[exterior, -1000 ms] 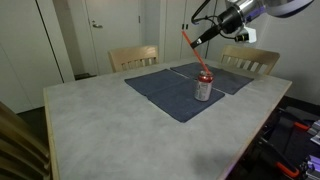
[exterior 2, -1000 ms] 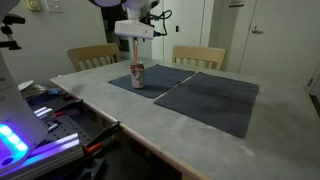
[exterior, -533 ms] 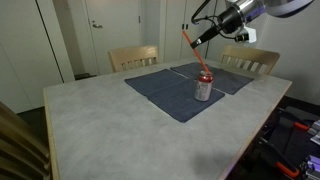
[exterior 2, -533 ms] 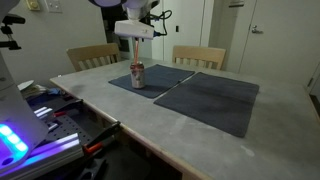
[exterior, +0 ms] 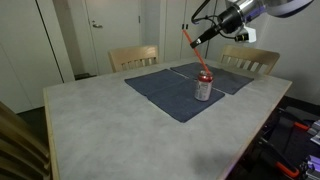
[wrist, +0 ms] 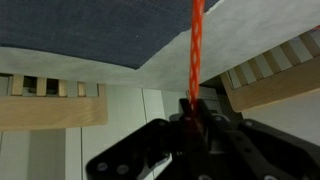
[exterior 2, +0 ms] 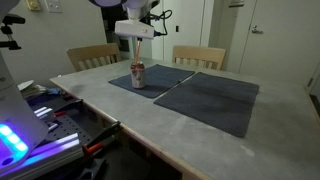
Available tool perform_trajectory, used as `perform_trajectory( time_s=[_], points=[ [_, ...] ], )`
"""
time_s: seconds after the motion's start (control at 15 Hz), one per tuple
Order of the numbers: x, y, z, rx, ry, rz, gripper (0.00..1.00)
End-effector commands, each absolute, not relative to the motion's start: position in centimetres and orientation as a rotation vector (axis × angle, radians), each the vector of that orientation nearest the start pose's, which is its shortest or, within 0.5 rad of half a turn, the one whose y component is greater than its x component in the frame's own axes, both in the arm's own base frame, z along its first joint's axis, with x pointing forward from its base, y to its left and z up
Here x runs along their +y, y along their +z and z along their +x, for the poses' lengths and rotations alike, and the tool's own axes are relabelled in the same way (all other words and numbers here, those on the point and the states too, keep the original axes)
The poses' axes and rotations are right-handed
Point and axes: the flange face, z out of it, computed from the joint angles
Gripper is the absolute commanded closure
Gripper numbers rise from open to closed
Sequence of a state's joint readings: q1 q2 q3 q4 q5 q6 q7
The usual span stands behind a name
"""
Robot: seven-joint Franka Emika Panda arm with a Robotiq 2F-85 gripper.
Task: Put the straw inside the can
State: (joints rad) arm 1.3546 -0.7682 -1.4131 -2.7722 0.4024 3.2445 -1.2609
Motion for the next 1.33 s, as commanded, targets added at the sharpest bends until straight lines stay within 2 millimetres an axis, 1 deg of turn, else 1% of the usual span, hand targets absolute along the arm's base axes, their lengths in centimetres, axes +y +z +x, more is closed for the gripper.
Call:
perform_trajectory(
  time_s=[0.0, 0.6, 1.0, 1.27],
  points=[
    [-2.8, 30.3, 42.3, -0.739, -1.132, -2.421, 0.98],
    [-3.9, 30.3, 42.1, -0.694, -1.171, -2.431, 0.98],
    [-4.7, 30.4, 42.2, -0.606, -1.230, -2.426, 0.98],
    [-5.5, 30.0, 42.2, -0.542, -1.250, -2.410, 0.98]
  ],
)
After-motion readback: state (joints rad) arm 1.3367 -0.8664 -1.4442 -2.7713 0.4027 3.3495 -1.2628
